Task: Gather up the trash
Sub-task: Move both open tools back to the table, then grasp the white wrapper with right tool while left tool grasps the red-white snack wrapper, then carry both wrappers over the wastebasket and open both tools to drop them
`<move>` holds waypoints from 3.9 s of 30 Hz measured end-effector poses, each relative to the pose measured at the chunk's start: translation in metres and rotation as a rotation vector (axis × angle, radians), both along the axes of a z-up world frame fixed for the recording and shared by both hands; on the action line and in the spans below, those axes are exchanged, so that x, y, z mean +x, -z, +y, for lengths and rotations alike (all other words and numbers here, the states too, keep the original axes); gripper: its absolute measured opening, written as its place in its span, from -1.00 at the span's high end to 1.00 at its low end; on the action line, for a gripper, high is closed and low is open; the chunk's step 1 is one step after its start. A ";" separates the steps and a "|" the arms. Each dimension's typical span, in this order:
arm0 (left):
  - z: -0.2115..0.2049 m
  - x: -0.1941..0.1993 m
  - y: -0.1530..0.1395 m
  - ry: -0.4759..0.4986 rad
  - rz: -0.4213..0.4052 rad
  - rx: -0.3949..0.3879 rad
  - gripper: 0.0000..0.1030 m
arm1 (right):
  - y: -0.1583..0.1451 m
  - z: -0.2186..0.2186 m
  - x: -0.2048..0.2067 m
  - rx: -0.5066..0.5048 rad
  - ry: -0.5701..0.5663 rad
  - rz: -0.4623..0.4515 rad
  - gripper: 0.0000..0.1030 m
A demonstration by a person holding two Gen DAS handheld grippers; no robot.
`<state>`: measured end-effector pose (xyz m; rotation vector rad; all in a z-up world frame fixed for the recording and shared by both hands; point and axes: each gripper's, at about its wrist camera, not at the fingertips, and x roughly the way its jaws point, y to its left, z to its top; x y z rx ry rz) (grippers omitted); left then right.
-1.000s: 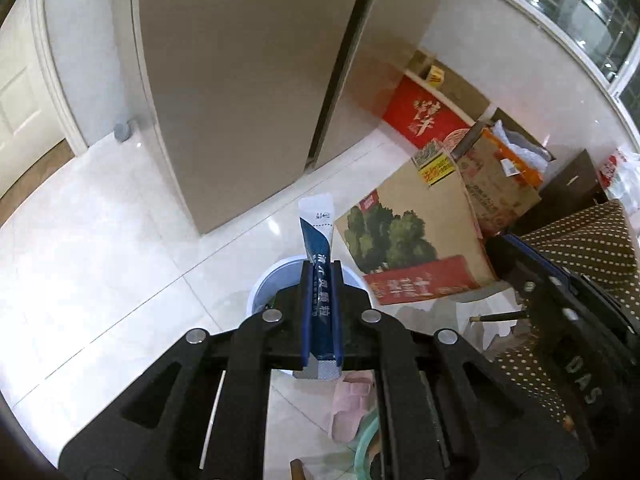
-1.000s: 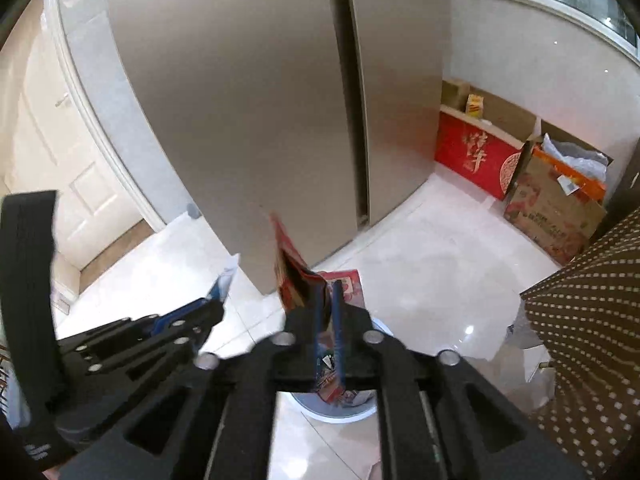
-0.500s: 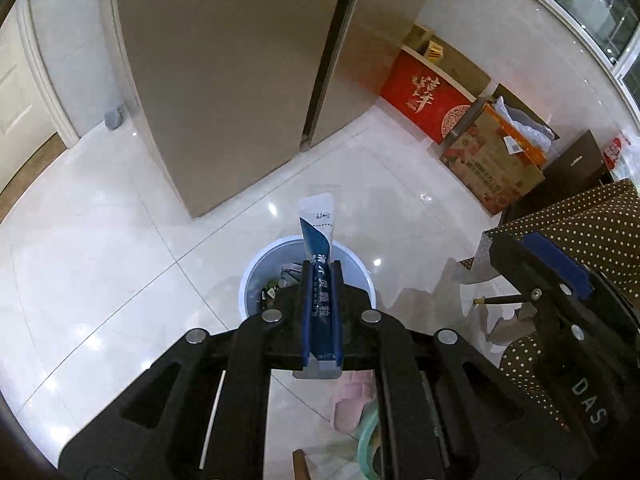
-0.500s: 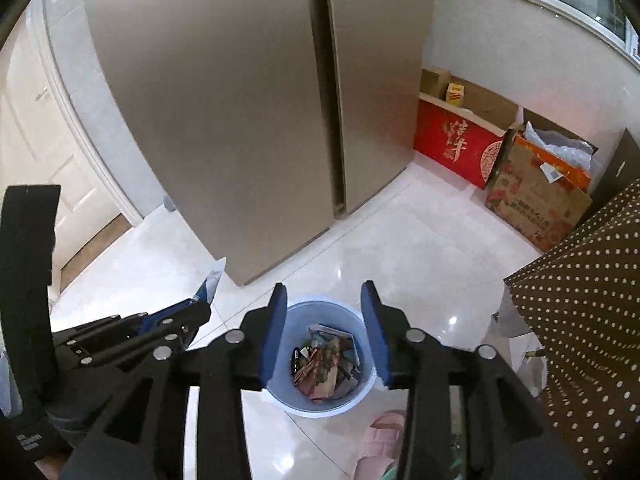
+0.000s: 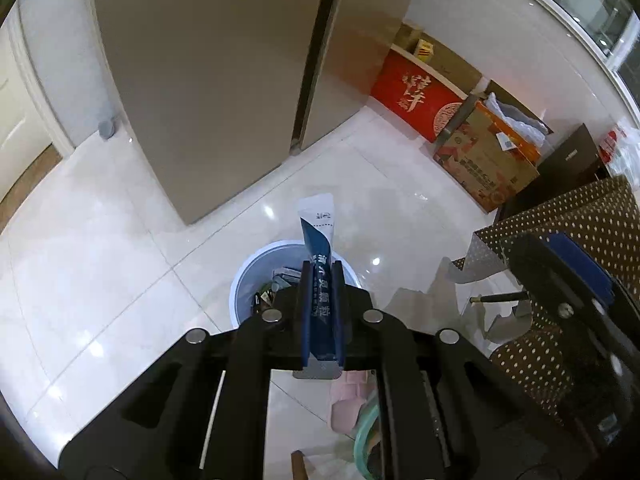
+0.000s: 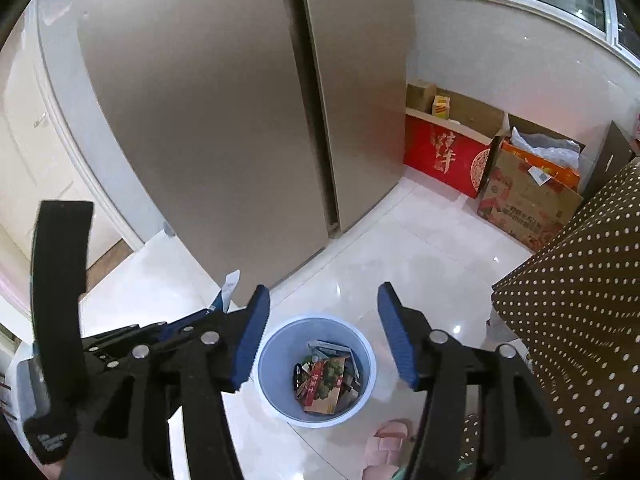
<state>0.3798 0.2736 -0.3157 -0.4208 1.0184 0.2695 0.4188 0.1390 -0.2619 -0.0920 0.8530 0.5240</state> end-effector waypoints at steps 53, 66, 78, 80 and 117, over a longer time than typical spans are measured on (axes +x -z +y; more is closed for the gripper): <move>-0.399 0.000 -0.166 0.602 -0.273 0.120 -0.45 | -0.134 -0.435 -0.087 -0.026 0.661 -0.194 -0.23; -0.487 0.074 -0.145 0.737 -0.229 0.144 -0.45 | -0.086 -0.497 -0.036 0.000 0.799 -0.029 -0.24; -0.534 0.129 -0.125 0.792 -0.131 0.116 -0.20 | -0.081 -0.532 0.007 0.050 0.864 0.022 -0.24; -0.532 0.132 -0.126 0.794 -0.137 0.105 0.37 | -0.080 -0.530 0.011 0.057 0.849 0.031 -0.24; -0.322 0.038 -0.173 0.578 -0.300 0.091 0.54 | -0.136 -0.336 -0.015 0.075 0.433 -0.055 0.73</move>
